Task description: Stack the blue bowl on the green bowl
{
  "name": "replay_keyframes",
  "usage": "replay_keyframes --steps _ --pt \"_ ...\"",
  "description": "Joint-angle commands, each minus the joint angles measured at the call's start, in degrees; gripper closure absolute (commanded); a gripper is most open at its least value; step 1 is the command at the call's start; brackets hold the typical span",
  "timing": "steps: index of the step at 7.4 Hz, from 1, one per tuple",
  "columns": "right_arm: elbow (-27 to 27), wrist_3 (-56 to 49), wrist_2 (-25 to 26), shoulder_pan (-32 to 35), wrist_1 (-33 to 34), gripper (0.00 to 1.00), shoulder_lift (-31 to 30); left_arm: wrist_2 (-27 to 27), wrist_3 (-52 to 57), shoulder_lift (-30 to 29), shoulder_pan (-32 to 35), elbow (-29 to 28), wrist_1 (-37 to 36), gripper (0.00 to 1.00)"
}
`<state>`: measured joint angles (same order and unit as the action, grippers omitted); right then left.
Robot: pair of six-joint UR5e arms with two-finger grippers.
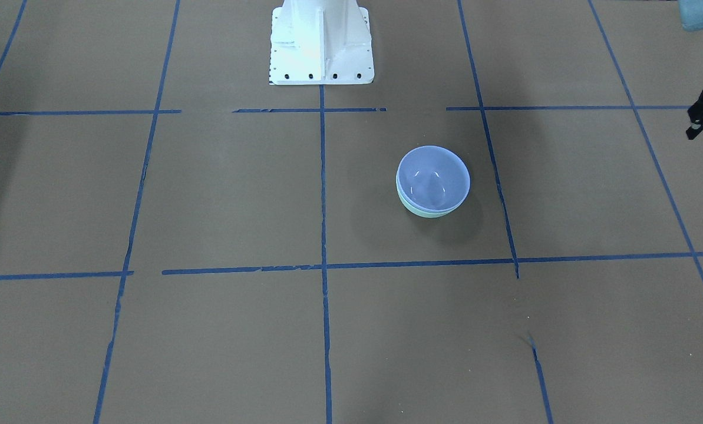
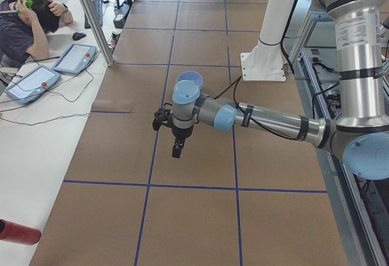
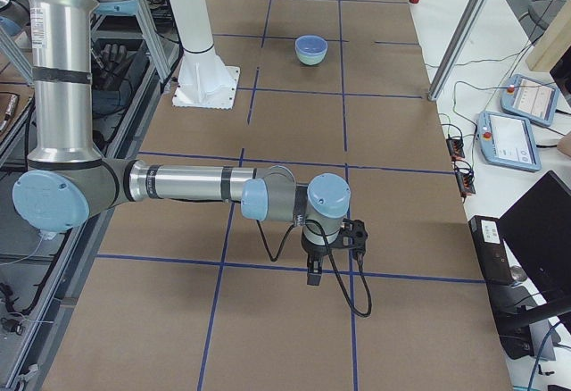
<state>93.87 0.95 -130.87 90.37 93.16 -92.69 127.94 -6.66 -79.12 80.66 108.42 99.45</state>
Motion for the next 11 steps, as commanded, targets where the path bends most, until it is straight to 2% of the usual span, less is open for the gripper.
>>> replay_keyframes --steps 1,4,6,11 --pt "0.00 0.02 0.00 -0.02 0.00 0.00 -0.03 0.56 5.95 0.81 6.50 -4.17 -2.14 0.00" --pt "0.00 0.02 0.00 -0.02 0.00 0.00 -0.03 2.83 10.59 1.42 6.79 -4.27 -3.73 0.00" --pt "0.00 -0.07 0.00 -0.02 0.00 0.00 -0.03 9.92 10.44 1.77 7.22 -4.62 -3.73 0.00" --pt "0.00 -0.07 0.00 -0.02 0.00 0.00 -0.03 10.31 10.61 2.04 7.67 -6.03 -2.94 0.00"
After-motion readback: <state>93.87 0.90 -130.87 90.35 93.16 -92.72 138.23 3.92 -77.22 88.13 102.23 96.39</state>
